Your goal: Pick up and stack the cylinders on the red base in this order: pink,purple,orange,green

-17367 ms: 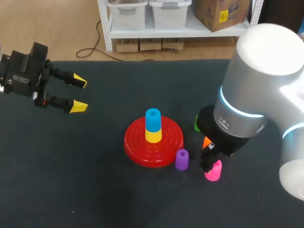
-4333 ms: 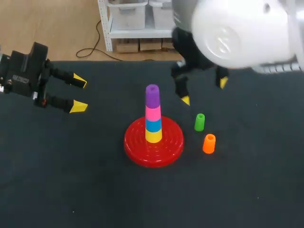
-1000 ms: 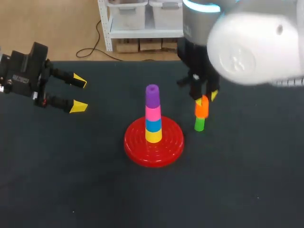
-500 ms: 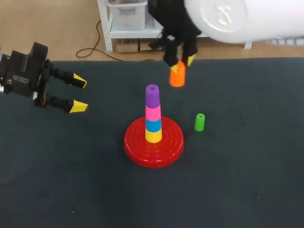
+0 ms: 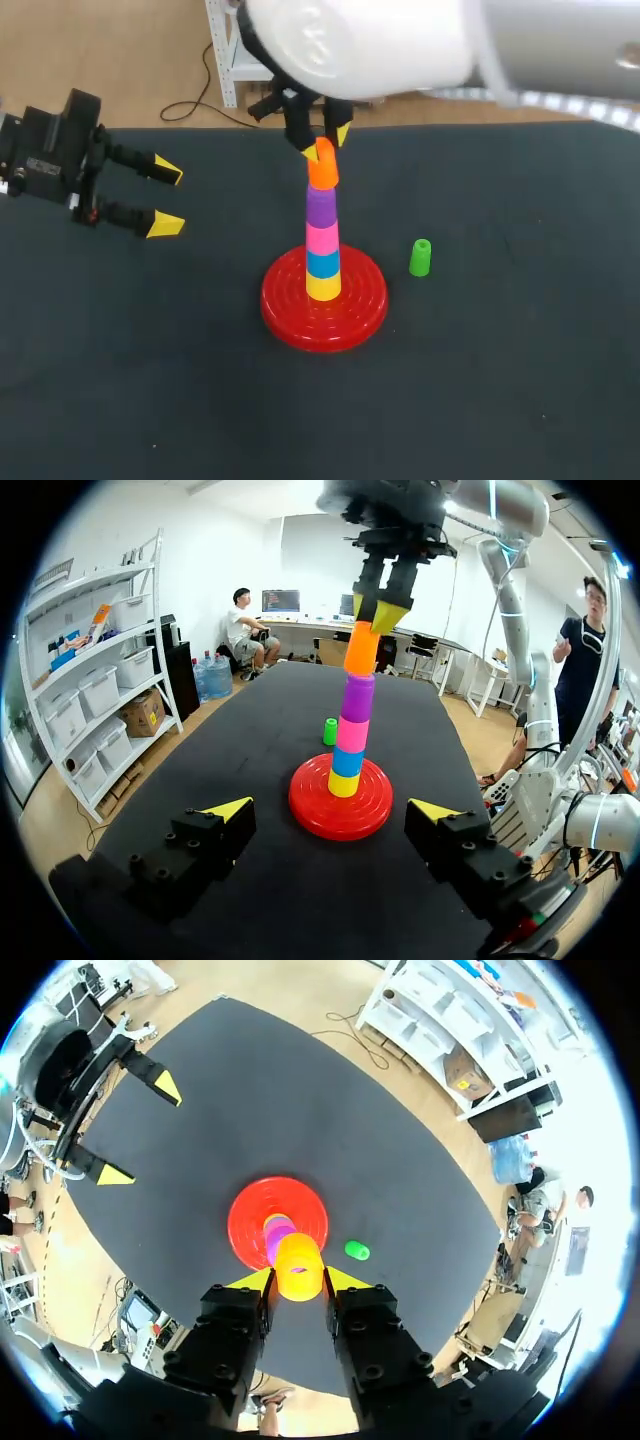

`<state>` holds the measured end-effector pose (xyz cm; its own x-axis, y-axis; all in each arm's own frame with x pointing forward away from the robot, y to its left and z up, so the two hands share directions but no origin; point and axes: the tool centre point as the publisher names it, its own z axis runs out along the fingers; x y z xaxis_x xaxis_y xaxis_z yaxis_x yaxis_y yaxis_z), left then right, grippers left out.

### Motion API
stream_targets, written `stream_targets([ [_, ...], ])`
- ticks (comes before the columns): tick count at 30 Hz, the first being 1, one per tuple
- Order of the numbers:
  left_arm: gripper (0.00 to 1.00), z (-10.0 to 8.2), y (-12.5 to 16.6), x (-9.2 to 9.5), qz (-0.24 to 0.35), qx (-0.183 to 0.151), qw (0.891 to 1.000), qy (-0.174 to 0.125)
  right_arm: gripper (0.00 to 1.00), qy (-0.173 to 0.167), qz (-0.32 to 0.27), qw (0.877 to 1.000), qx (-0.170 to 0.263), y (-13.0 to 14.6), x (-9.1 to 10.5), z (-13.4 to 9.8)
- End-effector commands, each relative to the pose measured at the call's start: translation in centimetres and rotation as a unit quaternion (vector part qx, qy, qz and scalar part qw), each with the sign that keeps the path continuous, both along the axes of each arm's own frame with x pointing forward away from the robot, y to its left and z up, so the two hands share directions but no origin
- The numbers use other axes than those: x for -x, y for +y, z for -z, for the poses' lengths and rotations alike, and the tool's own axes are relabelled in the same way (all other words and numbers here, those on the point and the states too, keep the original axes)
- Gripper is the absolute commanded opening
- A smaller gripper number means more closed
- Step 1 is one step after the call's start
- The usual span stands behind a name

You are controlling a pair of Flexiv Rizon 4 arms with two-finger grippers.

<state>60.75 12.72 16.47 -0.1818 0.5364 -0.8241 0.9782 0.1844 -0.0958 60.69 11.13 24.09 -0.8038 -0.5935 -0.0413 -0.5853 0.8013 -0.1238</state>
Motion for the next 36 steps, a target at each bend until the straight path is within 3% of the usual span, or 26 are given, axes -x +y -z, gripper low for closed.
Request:
stream_targets([
  [1,1.0,0.1,0.1,-0.1,0.001,0.001,1.0,-0.001,0.0,0.016,0.002,1.0,0.01,0.6,-0.5,0.5],
  [17,1.0,0.1,0.1,-0.1,0.001,0.001,1.0,-0.001,0.0,0.025,0.006,1.0,0.002,0.1,0.2,1.1],
  [30,1.0,0.1,0.1,-0.1,0.001,0.001,1.0,-0.001,0.0,0.046,0.025,0.999,0.014,-0.8,0.2,3.8],
  [36,1.0,0.1,0.1,-0.1,0.001,0.001,1.0,-0.001,0.0,0.042,0.026,0.999,0.0,-1.1,0.5,3.1],
])
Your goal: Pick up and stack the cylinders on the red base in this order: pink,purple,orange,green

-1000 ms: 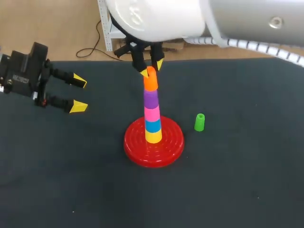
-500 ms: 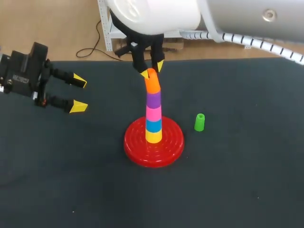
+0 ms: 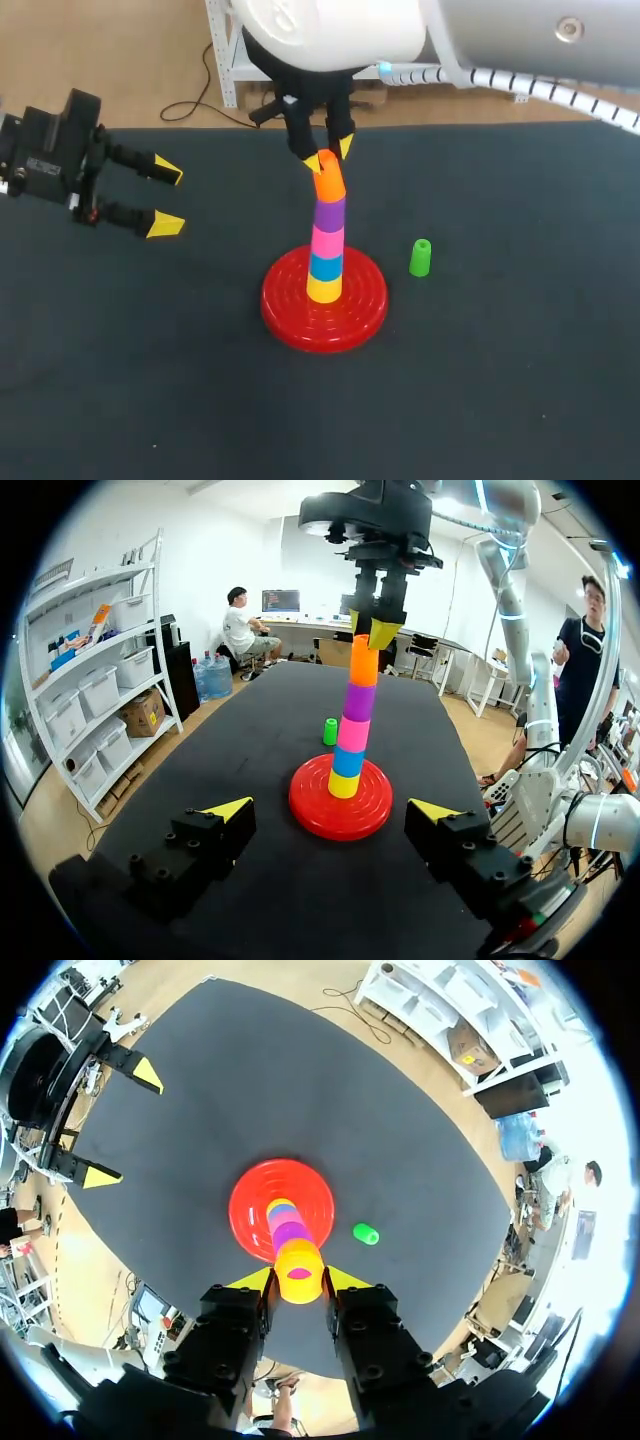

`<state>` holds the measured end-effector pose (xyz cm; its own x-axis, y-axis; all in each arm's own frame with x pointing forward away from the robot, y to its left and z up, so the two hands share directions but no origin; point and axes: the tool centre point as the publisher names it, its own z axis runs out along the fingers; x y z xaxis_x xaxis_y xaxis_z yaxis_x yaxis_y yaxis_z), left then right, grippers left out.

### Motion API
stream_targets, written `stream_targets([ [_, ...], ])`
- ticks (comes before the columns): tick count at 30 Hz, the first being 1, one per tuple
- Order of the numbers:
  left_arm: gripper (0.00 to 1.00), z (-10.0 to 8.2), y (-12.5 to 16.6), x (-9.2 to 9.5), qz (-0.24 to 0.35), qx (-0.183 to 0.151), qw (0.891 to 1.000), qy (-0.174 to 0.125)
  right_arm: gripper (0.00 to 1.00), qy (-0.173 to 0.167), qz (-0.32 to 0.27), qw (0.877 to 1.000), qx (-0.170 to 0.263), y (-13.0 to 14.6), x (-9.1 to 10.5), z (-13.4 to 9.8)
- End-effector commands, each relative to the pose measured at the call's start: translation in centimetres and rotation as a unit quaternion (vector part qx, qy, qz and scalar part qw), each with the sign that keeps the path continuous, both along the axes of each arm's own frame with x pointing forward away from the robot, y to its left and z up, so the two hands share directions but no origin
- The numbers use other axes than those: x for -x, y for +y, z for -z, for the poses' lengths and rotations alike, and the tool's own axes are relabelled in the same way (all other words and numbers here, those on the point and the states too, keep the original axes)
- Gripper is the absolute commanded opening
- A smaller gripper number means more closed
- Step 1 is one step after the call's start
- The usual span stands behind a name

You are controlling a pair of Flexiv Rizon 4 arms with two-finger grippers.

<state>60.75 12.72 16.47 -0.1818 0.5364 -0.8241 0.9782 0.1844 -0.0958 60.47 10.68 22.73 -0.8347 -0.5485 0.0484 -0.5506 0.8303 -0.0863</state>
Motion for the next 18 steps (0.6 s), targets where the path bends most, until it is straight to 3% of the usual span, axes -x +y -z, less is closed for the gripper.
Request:
stream_targets([
  [1,1.0,0.1,0.1,-0.1,0.001,0.001,1.0,-0.001,0.0,-0.009,-0.002,1.0,-0.016,-0.7,0.3,1.5],
  [18,1.0,0.1,0.1,-0.1,0.001,0.001,1.0,-0.001,0.0,-0.032,-0.011,0.996,-0.08,-1.2,1.3,0.7],
])
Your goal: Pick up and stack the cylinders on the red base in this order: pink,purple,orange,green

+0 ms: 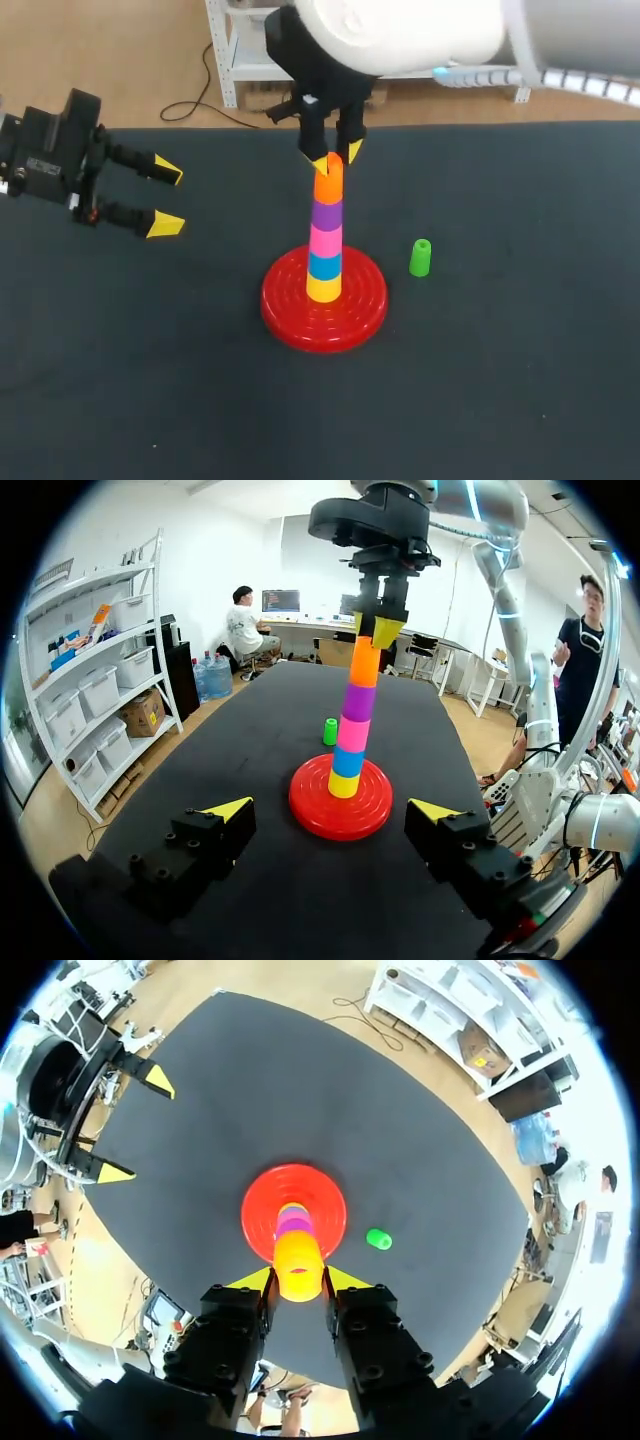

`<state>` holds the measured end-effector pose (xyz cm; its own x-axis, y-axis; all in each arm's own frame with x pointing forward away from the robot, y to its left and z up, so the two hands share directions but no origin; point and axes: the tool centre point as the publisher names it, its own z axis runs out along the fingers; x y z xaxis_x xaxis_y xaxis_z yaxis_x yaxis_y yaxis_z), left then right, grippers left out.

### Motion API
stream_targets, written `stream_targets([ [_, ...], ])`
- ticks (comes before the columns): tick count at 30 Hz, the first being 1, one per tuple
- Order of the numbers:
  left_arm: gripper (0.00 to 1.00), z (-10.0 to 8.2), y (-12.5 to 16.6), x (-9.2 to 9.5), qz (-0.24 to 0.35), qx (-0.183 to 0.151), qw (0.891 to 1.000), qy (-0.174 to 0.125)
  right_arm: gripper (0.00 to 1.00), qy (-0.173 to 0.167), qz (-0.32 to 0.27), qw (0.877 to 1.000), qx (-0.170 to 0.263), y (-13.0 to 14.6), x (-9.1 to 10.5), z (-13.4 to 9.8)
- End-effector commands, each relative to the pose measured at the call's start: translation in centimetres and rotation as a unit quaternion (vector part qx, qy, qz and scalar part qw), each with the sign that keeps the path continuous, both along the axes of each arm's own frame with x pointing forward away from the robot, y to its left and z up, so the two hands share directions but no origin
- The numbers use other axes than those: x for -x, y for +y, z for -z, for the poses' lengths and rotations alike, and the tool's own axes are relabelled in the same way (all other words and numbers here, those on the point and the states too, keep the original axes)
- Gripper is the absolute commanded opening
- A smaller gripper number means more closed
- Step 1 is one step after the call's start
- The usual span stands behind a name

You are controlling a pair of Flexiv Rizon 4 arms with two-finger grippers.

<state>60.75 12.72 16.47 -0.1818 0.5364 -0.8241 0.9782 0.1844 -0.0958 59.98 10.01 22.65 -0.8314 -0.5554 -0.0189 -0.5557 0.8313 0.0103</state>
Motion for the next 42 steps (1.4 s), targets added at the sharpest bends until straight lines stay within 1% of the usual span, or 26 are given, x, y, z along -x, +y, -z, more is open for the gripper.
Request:
stream_targets([
  [1,1.0,0.1,0.1,-0.1,0.001,0.001,1.0,-0.001,0.0,-0.032,-0.007,0.999,-0.021,-0.5,0.8,0.6],
  [4,1.0,0.1,0.1,-0.1,0.001,0.001,1.0,-0.001,0.0,-0.03,-0.007,0.999,-0.015,-0.3,0.6,0.9],
  [8,1.0,0.1,0.1,-0.1,0.001,0.001,1.0,-0.001,0.0,-0.027,-0.017,0.999,0.003,0.0,0.6,1.5],
  [9,1.0,0.1,0.1,-0.1,0.001,0.001,1.0,-0.001,0.11,-0.029,-0.02,0.999,0.007,0.1,0.7,1.6],
  [10,1.0,0.1,0.1,-0.1,0.001,0.001,1.0,-0.001,0.48,-0.034,-0.022,0.999,0.011,0.2,0.7,1.5],
  [11,1.0,0.1,0.1,-0.1,0.001,0.001,1.0,-0.001,1.0,-0.036,-0.023,0.999,0.006,0.2,0.8,1.4],
  [14,1.0,0.1,0.1,-0.1,0.001,0.001,1.0,-0.001,1.0,-0.051,-0.03,0.998,-0.011,0.2,1.0,0.4],
  [18,1.0,0.1,0.1,-0.1,0.001,0.001,1.0,-0.001,1.0,-0.084,-0.036,0.995,-0.041,-0.6,1.5,-2.0],
  [22,1.0,0.1,0.1,-0.1,0.001,0.001,1.0,-0.001,1.0,-0.117,-0.029,0.991,-0.065,-2.6,1.4,-3.6],
  [25,1.0,0.1,0.1,-0.1,0.001,0.001,1.0,-0.001,1.0,-0.137,-0.01,0.988,-0.065,-4.9,0.8,-3.4],
  [28,1.0,0.1,0.1,-0.1,0.001,0.001,1.0,-0.001,1.0,-0.141,0.024,0.989,-0.049,-7.4,-0.2,-1.6],
  [30,1.0,0.1,0.1,-0.1,0.001,0.001,1.0,-0.001,1.0,-0.131,0.052,0.99,-0.032,-9.2,-0.9,0.4],
  [33,1.0,0.1,0.1,-0.1,0.001,0.001,1.0,-0.001,1.0,-0.109,0.081,0.991,0.0,-11.1,-1.7,3.6],
  [36,1.0,0.1,0.1,-0.1,0.001,0.001,1.0,-0.001,1.0,-0.09,0.094,0.991,0.017,-12.1,-2.1,6.5],
  [42,1.0,0.1,0.1,-0.1,0.001,0.001,1.0,-0.001,1.0,-0.065,0.101,0.993,0.019,-12.5,-2.6,11.3],
])
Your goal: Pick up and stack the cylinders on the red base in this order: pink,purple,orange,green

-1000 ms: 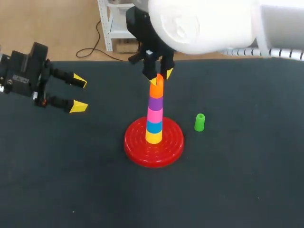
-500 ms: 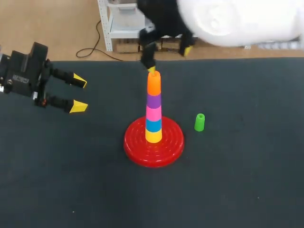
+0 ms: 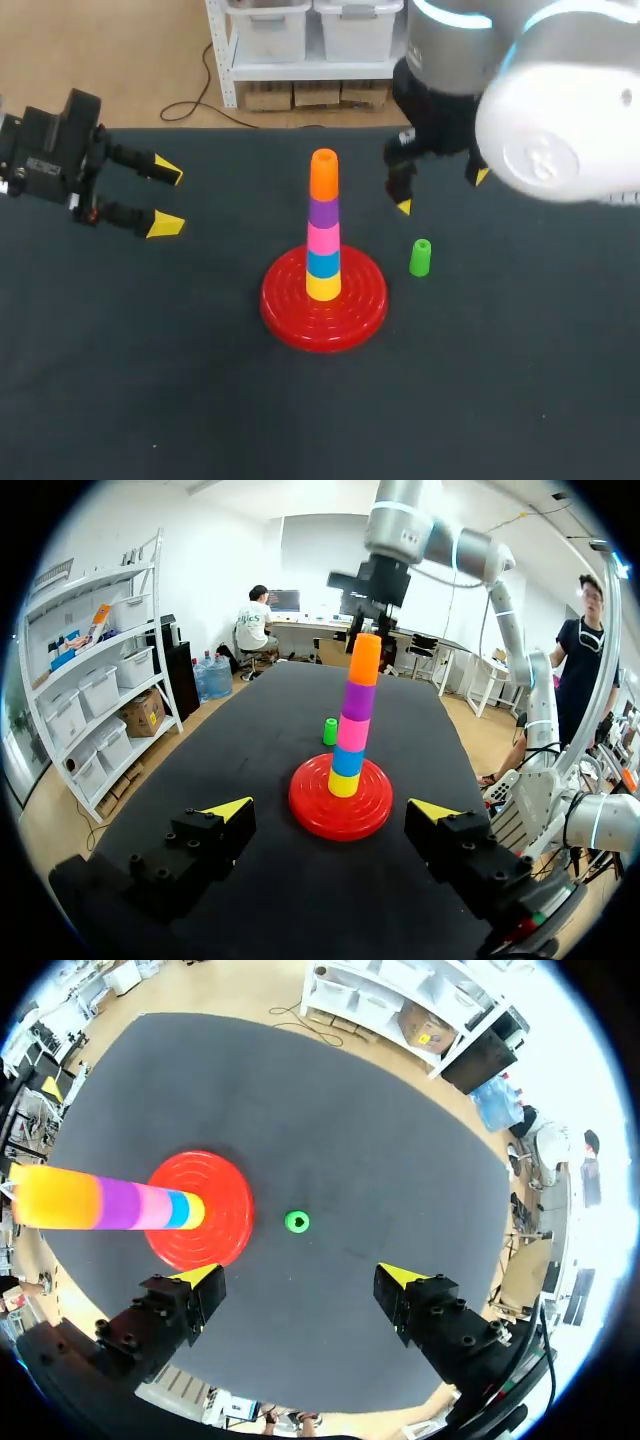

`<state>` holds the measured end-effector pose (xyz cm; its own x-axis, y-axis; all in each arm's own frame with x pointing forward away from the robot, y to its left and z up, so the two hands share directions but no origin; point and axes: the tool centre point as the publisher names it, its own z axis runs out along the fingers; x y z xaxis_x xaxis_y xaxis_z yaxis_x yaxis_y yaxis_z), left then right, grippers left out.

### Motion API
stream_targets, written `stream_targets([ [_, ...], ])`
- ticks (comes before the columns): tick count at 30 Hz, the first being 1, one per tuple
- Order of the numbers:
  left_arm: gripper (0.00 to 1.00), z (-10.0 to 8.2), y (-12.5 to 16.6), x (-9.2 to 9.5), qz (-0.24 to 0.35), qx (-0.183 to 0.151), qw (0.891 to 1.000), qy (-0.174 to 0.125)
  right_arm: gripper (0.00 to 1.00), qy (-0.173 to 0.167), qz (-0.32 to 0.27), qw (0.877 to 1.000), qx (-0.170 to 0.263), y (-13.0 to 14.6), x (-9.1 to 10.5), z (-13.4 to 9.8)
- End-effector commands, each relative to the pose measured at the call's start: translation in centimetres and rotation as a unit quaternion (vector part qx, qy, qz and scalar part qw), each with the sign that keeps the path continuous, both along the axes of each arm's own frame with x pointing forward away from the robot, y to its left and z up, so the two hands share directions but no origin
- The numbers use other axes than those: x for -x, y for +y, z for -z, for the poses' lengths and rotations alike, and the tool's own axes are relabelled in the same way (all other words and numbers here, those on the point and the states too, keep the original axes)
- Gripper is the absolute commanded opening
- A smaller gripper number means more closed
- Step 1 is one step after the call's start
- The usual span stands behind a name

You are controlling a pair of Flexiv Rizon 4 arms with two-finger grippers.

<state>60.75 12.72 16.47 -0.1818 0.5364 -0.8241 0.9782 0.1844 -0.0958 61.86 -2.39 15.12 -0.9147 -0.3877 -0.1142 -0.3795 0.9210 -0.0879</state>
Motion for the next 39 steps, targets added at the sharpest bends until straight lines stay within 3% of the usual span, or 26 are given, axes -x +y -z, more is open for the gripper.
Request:
stream_targets([
  [1,1.0,0.1,0.1,0.0,0.001,0.001,1.0,-0.001,1.0,0.001,0.004,1.0,-0.003,-0.1,-0.9,4.4],
  [7,1.0,0.1,0.1,0.0,0.001,0.001,1.0,-0.001,1.0,0.032,0.015,0.999,0.009,-0.1,-2.0,8.3],
  [14,1.0,0.1,0.1,0.0,0.001,0.001,1.0,-0.001,1.0,0.052,0.032,0.998,0.015,-0.3,-2.8,10.6],
  [30,1.0,0.1,0.1,0.0,0.001,0.001,1.0,-0.001,1.0,0.057,0.033,0.998,0.011,-0.4,-2.7,10.7],
  [34,1.0,0.1,0.1,0.0,0.001,0.001,1.0,-0.001,1.0,0.08,0.047,0.996,0.005,-1.0,-3.6,11.4],
  [39,1.0,0.1,0.1,0.0,0.001,0.001,1.0,-0.001,1.0,0.073,0.047,0.996,0.016,-0.9,-3.8,11.6],
])
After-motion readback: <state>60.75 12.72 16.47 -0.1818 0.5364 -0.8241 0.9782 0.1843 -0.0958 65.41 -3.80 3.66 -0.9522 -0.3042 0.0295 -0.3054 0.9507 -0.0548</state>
